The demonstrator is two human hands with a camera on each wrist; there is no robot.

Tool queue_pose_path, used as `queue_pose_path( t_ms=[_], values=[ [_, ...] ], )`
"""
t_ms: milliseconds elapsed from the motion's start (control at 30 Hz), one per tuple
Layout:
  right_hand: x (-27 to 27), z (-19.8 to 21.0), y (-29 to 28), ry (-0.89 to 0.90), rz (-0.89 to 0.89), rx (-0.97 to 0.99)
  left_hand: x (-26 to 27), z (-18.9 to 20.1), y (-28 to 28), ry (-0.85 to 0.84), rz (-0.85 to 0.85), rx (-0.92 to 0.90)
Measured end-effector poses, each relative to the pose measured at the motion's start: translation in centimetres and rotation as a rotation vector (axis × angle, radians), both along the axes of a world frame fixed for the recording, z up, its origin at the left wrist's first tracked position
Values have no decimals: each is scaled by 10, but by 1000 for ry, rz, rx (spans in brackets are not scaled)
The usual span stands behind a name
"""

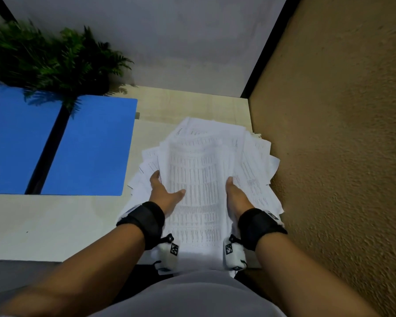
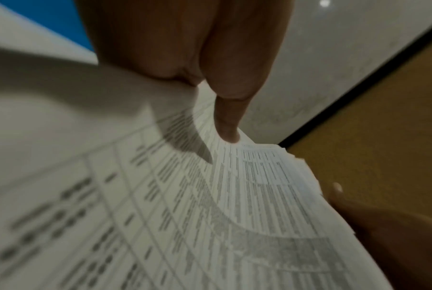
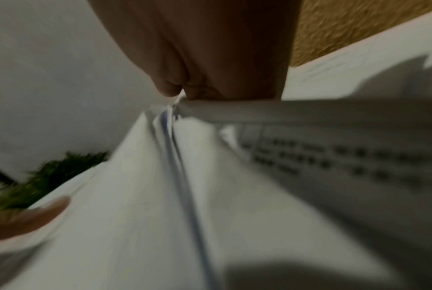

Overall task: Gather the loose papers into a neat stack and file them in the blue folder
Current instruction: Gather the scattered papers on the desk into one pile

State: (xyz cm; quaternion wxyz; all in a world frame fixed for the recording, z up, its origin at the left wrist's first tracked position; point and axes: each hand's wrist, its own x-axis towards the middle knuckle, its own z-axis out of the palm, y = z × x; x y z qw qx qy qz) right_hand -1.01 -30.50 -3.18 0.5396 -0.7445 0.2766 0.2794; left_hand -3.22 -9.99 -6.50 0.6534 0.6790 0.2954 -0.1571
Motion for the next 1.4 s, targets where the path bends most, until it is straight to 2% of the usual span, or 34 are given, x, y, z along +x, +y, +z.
queue_pose_path(
  t_ms=[67, 100, 167, 233, 267, 300, 433, 533, 667, 733, 833, 933, 1000, 1100, 1267, 1400],
  values=[
    [-1, -9, 7, -14, -8, 30, -2, -5, 3, 8, -52, 70],
    [0, -12, 6, -86, -17, -4, -2, -5, 8, 8, -37, 121],
    [7, -11, -4, -245, -46, -248, -1, -4, 24, 1, 70, 146],
    [13, -13, -20, -249, -34, -530, -1, -2, 39, 7, 133, 154],
    [15, -13, -26, -214, -22, -581, -1, 0, 44, 15, 135, 165],
    [17, -13, -30, -193, -18, -568, -2, 1, 48, 34, 125, 166],
    [9, -22, -27, -232, -58, -297, -3, 0, 41, 53, 74, 6],
    [0, -38, -19, -175, -62, -170, 3, 2, 27, 35, 29, -57],
    [3, -41, -18, -95, -2, -81, 8, 1, 14, 14, -91, 0],
    [9, -35, -19, -85, -49, -59, 7, -3, 11, 20, -119, 32],
    [24, -25, -24, -98, -142, -230, 5, -4, 14, -18, -21, 97],
    [38, -23, -31, -66, -88, -378, 4, -1, 29, -28, 29, 170],
    [46, -27, -29, -47, 0, -336, 3, -2, 39, 44, 94, 195],
    [50, -30, -23, -132, 55, -280, 1, -6, 43, 144, 82, 249],
    [44, -29, -32, -303, 83, -405, -3, -8, 30, 155, 76, 287],
    [40, -26, -51, -173, 266, -506, -2, -1, 18, 108, 79, 254]
  ],
)
